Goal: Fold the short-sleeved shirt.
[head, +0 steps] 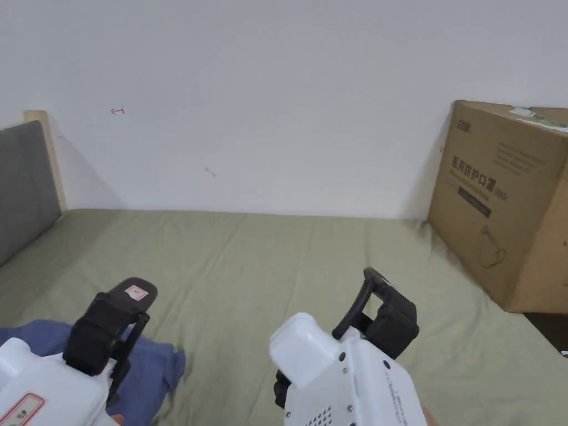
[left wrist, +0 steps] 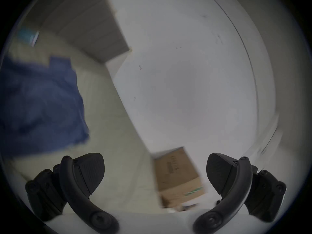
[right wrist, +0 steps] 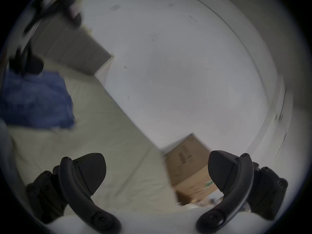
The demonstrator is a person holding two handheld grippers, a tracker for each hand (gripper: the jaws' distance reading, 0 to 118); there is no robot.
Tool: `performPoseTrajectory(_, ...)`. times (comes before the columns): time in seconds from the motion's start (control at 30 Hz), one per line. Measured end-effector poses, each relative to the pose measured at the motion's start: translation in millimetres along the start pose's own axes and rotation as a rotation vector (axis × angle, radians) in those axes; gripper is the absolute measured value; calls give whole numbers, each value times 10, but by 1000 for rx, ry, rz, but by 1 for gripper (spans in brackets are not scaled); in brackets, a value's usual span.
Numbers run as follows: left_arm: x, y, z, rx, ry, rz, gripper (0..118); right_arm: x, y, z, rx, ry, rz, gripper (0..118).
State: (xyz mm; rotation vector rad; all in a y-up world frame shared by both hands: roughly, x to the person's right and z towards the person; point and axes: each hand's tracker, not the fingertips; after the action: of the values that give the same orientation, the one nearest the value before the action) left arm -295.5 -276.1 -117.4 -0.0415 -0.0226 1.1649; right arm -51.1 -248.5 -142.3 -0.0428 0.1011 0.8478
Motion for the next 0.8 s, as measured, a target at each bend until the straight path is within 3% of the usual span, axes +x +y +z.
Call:
performPoseTrajectory(0.13,567,-99,-16,50,120,-670,118,395,-8,-62,4,23,-435,118)
performPoseTrajectory(0.23,839,-373,-5,105,116,-1198,118,707,-186,-104,-30,56,-819,118)
performPoseTrajectory(0.3,827,-529,15,89,97,-1403,118,720,-426,-120,-82,51,-960,118)
performPoseTrajectory(0.37,779,-646,31,85,141,-1430,118,664,-615,-137,-137,33,-993,118)
performPoseTrajectory(0.47,681,-586,58,61,104,-1259,118,677,-673,-93,-134,38,-1007,118)
performPoseTrajectory(0.5,671,-557,57,56,95,-1198,118,660,-631,-59,-105,27,-988,118)
performPoseTrajectory(0.6,695,-440,43,61,75,-1144,118,660,-480,-16,-35,-37,-815,118)
performPoseTrajectory(0.7,769,-413,39,83,73,-1150,118,610,-378,31,-14,-45,-750,117)
performPoseTrajectory(0.73,773,-410,45,82,69,-1158,118,591,-363,35,-20,-44,-742,112)
performPoseTrajectory(0.77,776,-408,49,65,55,-1167,117,562,-346,40,-25,-40,-725,97)
performPoseTrajectory(0.8,773,-424,43,38,47,-1176,109,532,-337,54,-31,-40,-717,56)
